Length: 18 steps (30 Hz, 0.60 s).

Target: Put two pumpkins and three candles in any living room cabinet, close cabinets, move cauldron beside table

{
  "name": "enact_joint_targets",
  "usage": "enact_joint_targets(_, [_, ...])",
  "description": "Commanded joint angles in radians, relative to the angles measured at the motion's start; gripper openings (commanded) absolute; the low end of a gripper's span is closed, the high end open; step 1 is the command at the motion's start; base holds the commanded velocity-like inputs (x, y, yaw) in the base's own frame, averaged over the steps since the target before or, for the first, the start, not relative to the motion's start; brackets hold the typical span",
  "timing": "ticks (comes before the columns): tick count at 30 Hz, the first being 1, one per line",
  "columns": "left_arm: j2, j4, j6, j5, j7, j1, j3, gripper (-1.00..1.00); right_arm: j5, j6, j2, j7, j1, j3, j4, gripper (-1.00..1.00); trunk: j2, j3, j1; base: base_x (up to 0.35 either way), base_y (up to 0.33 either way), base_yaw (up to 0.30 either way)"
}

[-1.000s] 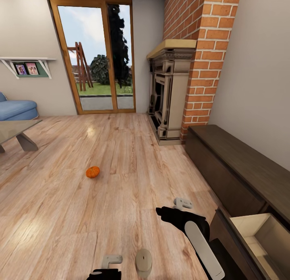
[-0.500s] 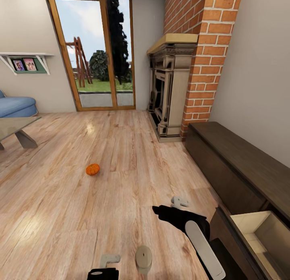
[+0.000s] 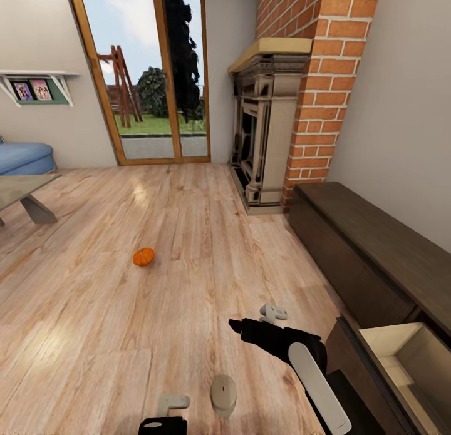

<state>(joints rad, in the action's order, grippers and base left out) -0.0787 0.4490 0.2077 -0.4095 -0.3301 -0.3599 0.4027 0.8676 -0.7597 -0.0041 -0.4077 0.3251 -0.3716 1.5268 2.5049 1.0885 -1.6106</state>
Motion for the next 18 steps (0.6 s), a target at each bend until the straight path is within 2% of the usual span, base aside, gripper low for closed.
enact_joint_targets(1, [0.001,0.002,0.004,-0.008,-0.009,-0.001,0.008,1.00,0.010,-0.001,0.000,-0.010,0.001,-0.001,0.001,1.00,0.001,0.005,0.000,0.000,0.000,0.000])
enact_joint_targets(6, [0.001,-0.019,-0.009,-0.005,-0.009,-0.001,0.009,1.00,0.010,-0.001,0.000,-0.010,0.001,-0.001,0.001,1.00,0.002,0.024,-0.002,0.000,0.000,0.000])
enact_joint_targets(11, [0.000,-0.042,-0.072,-0.005,-0.010,-0.001,0.010,1.00,0.010,-0.001,-0.001,-0.010,0.001,-0.001,0.001,1.00,0.003,0.044,-0.005,0.000,0.000,0.000])
enact_joint_targets(18, [0.000,-0.047,-0.086,-0.004,-0.010,-0.001,0.010,1.00,0.010,-0.001,-0.001,-0.010,0.001,-0.001,0.001,1.00,0.004,0.067,-0.007,0.000,0.000,0.000])
